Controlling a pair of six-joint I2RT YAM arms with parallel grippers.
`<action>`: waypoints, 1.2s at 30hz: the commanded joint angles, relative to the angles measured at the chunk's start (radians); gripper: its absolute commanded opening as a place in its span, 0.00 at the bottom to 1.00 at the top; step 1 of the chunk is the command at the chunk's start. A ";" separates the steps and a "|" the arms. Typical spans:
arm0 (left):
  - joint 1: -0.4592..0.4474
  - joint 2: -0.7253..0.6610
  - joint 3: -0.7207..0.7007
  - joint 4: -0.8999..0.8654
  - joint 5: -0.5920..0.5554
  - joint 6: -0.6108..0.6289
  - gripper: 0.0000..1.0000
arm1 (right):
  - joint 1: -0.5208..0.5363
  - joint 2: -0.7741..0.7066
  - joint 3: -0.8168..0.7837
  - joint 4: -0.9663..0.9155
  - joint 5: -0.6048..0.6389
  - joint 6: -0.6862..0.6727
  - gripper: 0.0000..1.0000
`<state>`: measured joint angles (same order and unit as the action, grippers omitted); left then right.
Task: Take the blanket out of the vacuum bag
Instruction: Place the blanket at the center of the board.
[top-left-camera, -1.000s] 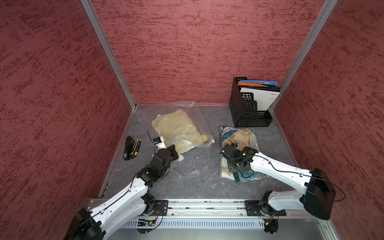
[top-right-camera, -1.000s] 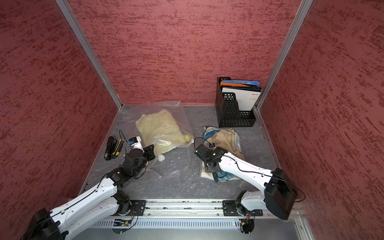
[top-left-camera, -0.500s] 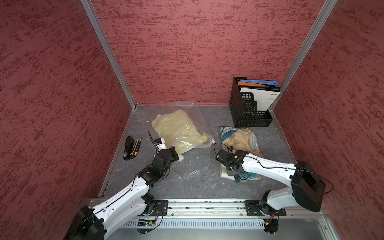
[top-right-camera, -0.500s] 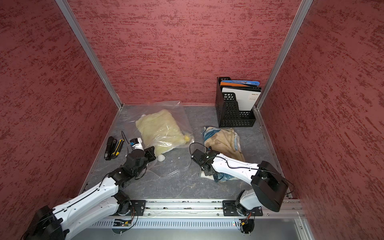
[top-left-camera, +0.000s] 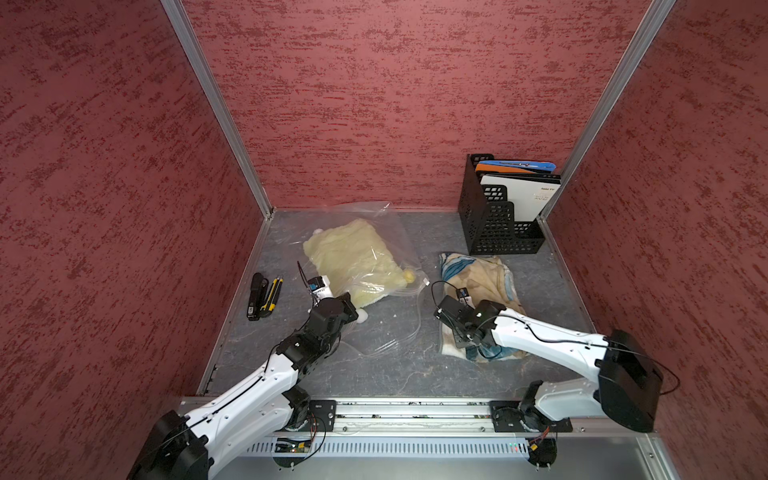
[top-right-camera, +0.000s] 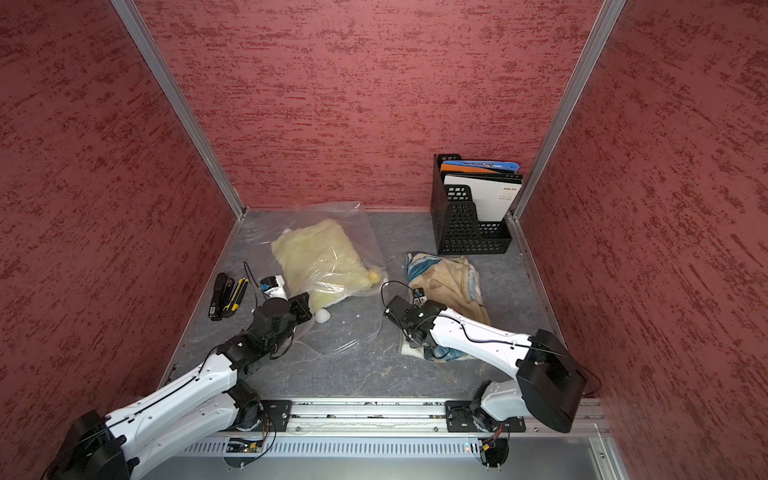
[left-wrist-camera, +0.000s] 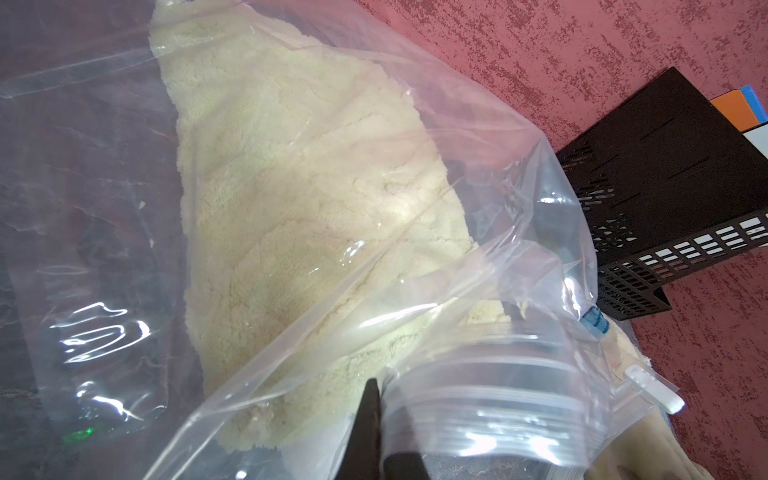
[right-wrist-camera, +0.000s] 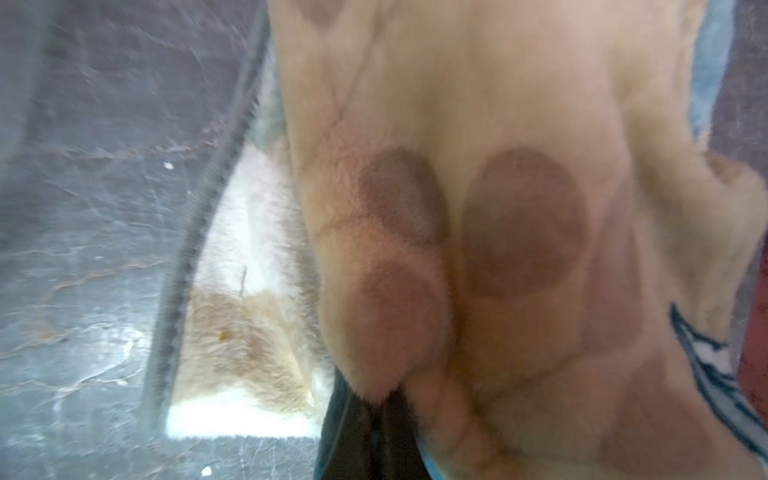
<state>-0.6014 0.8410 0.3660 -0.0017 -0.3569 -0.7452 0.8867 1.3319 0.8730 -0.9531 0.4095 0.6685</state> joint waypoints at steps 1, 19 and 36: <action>0.001 0.004 0.041 -0.029 -0.002 0.030 0.00 | 0.006 -0.090 0.074 0.001 0.026 -0.035 0.00; 0.002 0.001 0.051 -0.047 0.012 0.038 0.00 | -0.021 0.012 0.052 0.137 -0.264 -0.012 0.49; 0.005 0.042 0.064 0.026 0.054 0.047 0.01 | -0.691 -0.157 0.149 0.157 -0.342 -0.106 0.59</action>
<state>-0.6003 0.8783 0.3988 -0.0109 -0.3180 -0.7200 0.2962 1.1324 0.9813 -0.8715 0.1143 0.6083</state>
